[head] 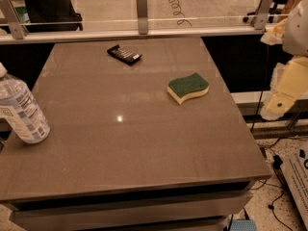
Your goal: Knock blue plastic bottle over
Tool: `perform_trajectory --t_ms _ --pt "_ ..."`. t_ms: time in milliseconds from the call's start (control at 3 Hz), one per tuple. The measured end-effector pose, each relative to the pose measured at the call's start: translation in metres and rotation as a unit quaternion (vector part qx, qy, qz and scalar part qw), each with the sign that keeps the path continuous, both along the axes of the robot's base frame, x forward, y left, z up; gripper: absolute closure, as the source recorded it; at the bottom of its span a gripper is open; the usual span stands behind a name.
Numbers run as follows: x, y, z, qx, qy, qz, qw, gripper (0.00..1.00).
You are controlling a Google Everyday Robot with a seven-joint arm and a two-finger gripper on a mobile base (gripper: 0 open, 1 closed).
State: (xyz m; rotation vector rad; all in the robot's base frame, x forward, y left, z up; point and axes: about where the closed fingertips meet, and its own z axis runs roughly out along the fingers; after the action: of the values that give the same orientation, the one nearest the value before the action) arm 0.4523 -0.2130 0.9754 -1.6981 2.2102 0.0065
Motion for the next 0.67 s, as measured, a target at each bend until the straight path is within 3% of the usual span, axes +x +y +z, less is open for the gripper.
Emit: perform_trajectory --t_ms 333,667 --pt "0.008 0.030 -0.004 0.088 0.006 -0.003 0.9961 0.00" --pt "0.005 0.089 -0.001 0.188 0.007 0.010 0.9821 0.00"
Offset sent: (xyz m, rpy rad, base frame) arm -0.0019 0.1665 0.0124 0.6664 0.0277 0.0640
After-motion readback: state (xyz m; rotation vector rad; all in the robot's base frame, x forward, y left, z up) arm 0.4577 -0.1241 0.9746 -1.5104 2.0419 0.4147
